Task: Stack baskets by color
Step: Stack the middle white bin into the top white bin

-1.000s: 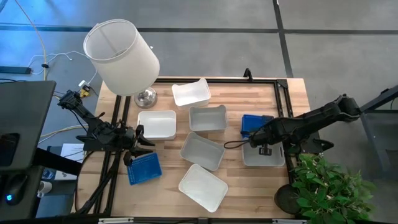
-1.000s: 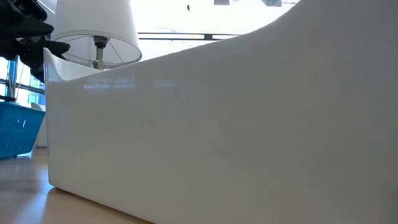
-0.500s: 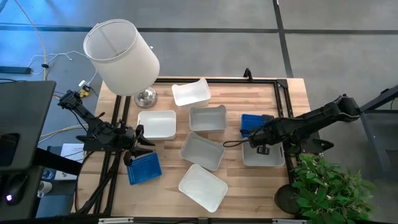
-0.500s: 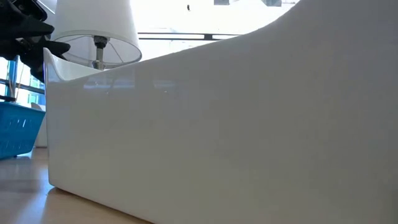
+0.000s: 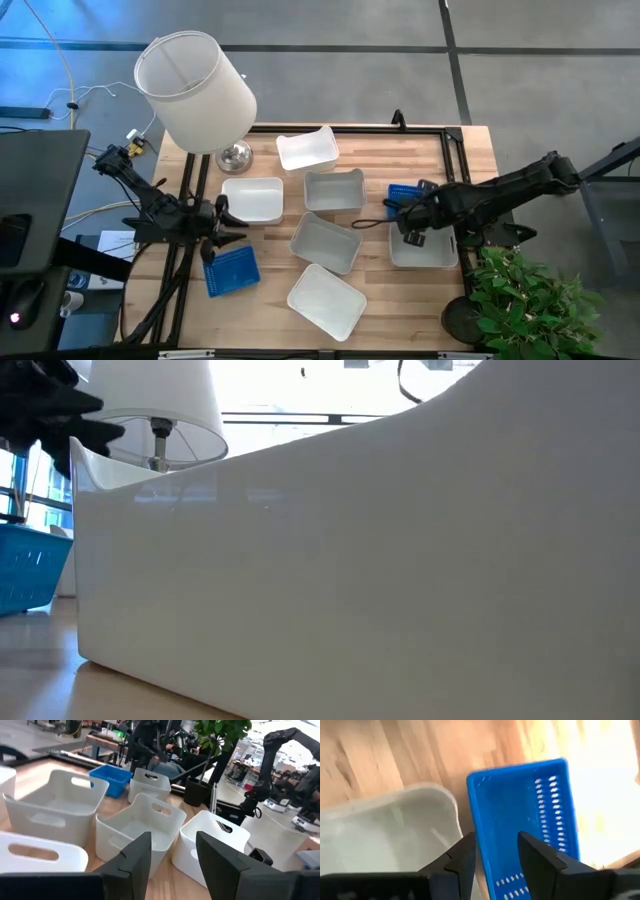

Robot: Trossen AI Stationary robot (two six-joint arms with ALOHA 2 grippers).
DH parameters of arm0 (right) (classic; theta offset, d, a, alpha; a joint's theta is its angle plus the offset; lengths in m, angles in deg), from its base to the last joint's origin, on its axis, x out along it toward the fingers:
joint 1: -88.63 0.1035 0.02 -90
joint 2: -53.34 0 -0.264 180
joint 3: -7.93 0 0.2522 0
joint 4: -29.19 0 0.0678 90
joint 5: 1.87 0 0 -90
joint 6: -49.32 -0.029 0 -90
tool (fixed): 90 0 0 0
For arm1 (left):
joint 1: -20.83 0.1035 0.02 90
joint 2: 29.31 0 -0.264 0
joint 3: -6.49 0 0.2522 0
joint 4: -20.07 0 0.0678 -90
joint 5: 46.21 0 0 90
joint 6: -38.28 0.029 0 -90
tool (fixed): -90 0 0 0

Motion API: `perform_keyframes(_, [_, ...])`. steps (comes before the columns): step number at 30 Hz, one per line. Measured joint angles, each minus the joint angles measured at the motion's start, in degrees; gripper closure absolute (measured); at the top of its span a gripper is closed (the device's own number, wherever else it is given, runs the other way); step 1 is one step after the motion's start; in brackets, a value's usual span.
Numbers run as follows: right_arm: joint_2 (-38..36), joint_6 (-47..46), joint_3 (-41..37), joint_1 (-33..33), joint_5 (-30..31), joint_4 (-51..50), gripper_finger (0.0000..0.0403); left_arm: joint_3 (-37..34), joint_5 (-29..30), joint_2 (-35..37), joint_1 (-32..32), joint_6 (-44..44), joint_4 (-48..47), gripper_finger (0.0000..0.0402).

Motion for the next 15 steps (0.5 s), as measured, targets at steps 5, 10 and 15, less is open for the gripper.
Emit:
perform_keyframes(5, [-0.02,-3.94,1.34,0.00,3.02,1.80,0.0272,4.32,0.02,-1.25,0.00,4.81,-3.42,0.0257])
perform_keyframes(10, [-0.02,-4.62,1.39,0.00,6.31,5.04,0.0272,9.07,0.67,-5.15,0.00,7.81,-9.49,0.0257])
perform_keyframes(15, [-0.02,-4.62,1.39,-0.11,9.35,8.47,0.0272,14.62,1.97,-10.75,0.00,7.41,-17.87,0.0257])
